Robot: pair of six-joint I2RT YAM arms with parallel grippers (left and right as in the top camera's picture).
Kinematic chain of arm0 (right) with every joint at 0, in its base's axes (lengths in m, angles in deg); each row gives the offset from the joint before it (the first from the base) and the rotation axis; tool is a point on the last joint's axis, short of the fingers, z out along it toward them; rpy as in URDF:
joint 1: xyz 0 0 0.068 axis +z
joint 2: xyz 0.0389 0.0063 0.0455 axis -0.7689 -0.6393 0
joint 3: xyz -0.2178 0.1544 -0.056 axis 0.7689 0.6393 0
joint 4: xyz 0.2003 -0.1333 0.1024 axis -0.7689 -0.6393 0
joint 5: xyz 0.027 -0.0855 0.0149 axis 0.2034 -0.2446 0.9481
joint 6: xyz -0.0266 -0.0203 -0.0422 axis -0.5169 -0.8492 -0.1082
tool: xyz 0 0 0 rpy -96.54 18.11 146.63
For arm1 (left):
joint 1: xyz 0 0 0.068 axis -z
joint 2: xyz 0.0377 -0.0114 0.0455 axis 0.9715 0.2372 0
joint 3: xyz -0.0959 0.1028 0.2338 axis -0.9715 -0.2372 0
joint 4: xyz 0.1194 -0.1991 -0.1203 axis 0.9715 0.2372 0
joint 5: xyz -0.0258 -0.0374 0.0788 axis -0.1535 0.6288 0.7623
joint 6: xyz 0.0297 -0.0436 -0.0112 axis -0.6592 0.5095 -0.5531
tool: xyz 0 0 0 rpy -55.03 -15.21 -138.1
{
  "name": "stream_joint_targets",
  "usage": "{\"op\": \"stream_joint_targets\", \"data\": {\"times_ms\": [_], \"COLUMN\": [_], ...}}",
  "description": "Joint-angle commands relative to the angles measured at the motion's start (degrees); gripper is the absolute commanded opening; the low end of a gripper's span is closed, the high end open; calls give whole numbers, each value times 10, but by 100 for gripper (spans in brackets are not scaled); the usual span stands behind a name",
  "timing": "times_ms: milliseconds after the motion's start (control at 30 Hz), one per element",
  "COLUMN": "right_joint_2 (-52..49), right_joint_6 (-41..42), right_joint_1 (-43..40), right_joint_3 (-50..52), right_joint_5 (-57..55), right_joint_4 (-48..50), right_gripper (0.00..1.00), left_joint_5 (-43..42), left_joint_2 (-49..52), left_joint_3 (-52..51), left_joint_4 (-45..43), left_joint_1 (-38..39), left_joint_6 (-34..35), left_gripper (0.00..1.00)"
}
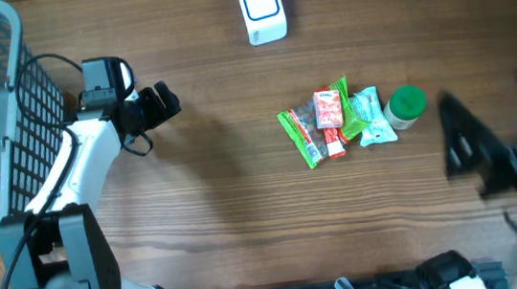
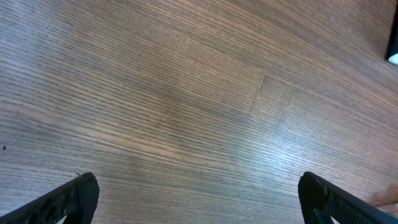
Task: Scan the item barcode
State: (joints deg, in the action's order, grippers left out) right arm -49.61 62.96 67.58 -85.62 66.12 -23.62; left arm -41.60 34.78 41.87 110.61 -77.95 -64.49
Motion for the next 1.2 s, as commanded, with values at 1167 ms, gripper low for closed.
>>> {"op": "stream_joint_targets", "data": {"times_ms": [1167], "right_joint_2": [372], "right_joint_6": [-59], "right_joint_1": [-125], "right_joint_3": [833], "right_joint_5": [30], "right_joint_4": [528], "right_gripper": [100], "left_joint_5": [8], "left_joint_2": [-7], "left_joint_3": [7], "left_joint_4": [-2], "left_joint_1": [-7], "left_joint_6": [-1], "left_gripper": [100]}}
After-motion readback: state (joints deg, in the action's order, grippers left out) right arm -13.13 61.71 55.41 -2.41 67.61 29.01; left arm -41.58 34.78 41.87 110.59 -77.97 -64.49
